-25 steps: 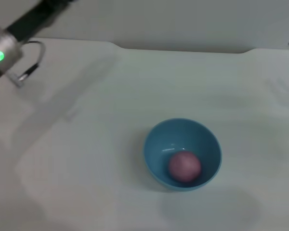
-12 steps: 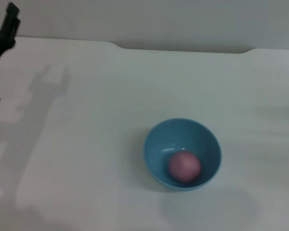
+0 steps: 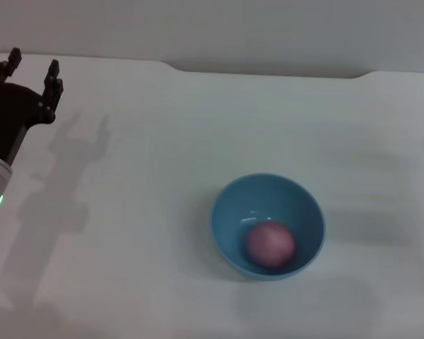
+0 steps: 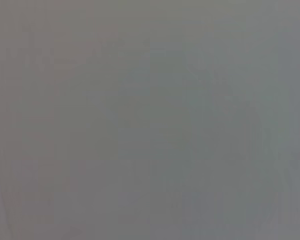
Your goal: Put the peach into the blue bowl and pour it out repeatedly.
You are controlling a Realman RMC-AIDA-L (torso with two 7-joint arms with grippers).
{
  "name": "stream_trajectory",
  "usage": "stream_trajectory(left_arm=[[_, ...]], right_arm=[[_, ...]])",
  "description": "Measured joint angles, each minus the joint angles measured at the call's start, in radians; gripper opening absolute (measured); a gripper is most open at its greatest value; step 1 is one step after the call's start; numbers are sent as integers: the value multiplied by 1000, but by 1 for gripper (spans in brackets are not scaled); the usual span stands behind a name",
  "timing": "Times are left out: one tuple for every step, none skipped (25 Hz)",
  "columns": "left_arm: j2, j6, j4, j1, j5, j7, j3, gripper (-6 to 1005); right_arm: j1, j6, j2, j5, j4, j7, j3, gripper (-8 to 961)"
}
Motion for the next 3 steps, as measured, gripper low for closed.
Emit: stream_trajectory(left_arm=[[0,0,-2,2,0,0,1,541],[0,-1,-5,3,-1,-2,1,541],[0,-1,-9,4,-1,-5,1,541]], right_arm=[[13,-26,0,2,33,-79,18,559],[31,-73,1,3,76,-210,37,559],[31,-73,1,3,76,-210,37,559]])
